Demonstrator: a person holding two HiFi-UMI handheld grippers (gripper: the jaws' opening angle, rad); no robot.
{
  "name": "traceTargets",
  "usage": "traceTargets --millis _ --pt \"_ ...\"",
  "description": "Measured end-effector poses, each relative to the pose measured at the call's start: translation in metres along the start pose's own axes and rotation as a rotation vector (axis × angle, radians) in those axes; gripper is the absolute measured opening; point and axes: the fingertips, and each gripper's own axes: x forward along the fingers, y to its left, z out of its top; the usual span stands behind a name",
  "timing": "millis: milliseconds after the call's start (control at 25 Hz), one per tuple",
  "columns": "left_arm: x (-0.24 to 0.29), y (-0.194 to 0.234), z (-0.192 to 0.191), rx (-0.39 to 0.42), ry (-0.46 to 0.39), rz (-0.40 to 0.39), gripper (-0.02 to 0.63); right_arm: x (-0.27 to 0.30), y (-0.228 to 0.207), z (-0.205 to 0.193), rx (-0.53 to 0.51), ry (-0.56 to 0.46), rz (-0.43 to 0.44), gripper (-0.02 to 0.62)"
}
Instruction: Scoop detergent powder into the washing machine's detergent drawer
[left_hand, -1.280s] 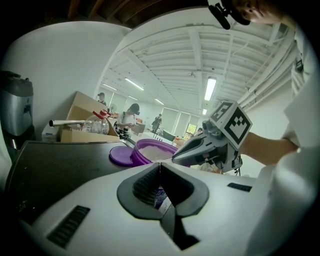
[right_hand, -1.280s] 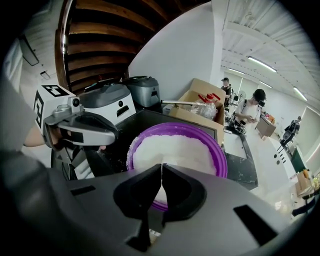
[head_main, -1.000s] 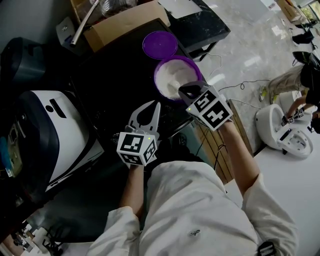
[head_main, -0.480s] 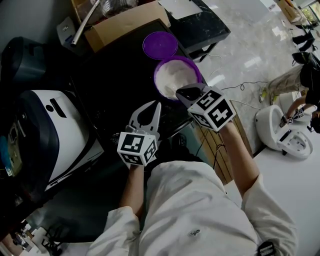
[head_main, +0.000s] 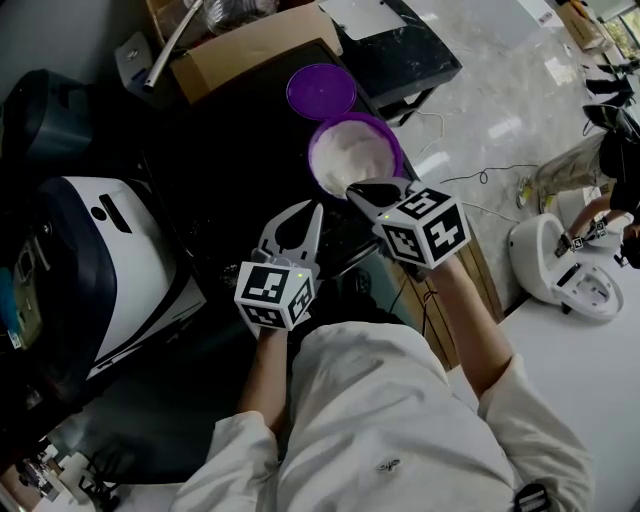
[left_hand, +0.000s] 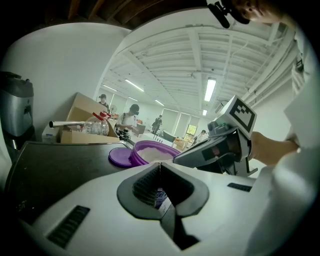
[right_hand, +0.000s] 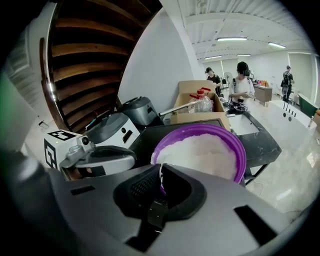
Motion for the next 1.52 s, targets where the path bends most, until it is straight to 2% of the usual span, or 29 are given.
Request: traceTargets --millis 280,840,1240,1520 --pt "0.0 -0.003 0.001 0.002 0.001 -0.002 0.02 -0.002 -0.001 0.002 0.043 -0.049 -0.015 0.011" --pt "0.001 -0.005 0.001 0.007 -0.001 -0.006 0.02 0.005 0.004 0.006 0.167 -0.097 0.03 0.011" --pt "-0.001 -0.004 0.003 0.011 -0.004 0.003 0.02 -0.003 -0.011 0.003 0.353 -0.151 0.026 0.011" --pt "-0.002 -0.01 0.004 0.018 -0.006 0.001 0.02 -0.014 -0.019 0.007 0.491 -0.221 0.069 0.011"
